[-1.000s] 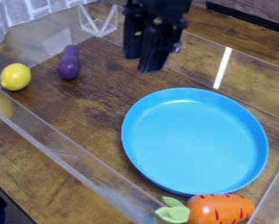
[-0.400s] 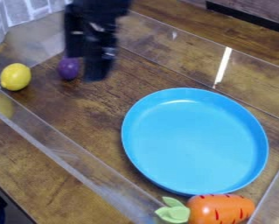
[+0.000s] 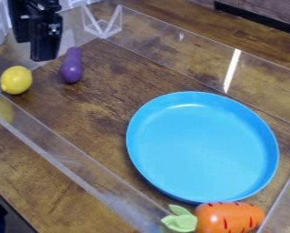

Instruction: Put the lemon on the blue tray

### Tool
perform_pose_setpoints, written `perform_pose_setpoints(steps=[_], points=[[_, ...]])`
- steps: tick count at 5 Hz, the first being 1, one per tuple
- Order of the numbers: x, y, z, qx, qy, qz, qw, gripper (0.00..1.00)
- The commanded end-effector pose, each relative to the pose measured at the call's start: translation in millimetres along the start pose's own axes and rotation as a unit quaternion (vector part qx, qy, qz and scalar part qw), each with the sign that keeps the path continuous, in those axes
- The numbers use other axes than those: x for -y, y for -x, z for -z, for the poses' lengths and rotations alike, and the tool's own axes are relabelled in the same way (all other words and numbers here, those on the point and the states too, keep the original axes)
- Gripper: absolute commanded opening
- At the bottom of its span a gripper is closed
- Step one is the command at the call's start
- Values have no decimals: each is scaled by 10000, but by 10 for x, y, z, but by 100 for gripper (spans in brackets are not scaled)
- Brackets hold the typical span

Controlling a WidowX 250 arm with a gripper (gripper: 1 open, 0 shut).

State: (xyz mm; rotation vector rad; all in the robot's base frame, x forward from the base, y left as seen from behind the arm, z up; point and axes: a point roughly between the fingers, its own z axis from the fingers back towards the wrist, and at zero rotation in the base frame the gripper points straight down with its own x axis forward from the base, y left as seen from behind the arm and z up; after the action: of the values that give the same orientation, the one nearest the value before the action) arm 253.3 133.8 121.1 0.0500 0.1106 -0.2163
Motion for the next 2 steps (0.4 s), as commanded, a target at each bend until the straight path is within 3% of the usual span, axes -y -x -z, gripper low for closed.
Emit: perform_pose_setpoints(steps=[1, 2], points=[[-172, -74, -87, 246, -230, 54, 9994, 100], [-307, -54, 24, 212, -297, 115, 9993, 100]])
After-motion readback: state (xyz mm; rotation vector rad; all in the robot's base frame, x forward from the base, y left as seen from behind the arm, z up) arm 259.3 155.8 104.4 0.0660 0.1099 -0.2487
